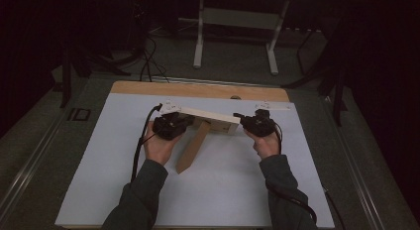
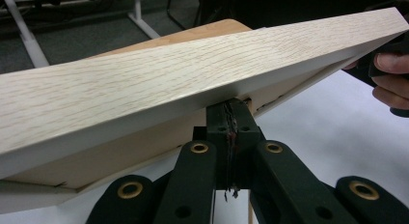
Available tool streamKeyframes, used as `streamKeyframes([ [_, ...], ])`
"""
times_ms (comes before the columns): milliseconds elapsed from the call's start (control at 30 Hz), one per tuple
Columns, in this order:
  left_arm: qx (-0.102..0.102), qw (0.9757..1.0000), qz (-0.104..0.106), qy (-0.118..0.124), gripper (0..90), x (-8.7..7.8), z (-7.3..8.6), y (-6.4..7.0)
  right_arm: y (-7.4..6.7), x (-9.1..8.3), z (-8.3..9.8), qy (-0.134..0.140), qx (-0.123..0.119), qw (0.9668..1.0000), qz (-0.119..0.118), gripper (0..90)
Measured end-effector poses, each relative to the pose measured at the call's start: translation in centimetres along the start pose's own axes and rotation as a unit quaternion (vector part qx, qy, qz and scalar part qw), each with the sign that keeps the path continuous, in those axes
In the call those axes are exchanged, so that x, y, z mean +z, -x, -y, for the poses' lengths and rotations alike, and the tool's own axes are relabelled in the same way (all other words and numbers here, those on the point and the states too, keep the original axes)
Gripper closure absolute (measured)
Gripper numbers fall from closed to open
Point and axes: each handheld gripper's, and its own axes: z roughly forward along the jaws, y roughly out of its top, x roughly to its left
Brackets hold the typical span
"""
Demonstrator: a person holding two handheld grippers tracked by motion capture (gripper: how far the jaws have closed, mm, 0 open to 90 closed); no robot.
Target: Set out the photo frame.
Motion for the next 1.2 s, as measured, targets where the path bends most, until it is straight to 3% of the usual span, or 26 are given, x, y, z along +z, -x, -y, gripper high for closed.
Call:
streamKeyframes([
  [1200, -0.007, 1.0, 0.001, -0.006, 90.0, 0.67, -0.29, 0.03, -0.43, -0.1, 0.24, -0.003, -0.005, 0.9999, -0.012, 89.9],
])
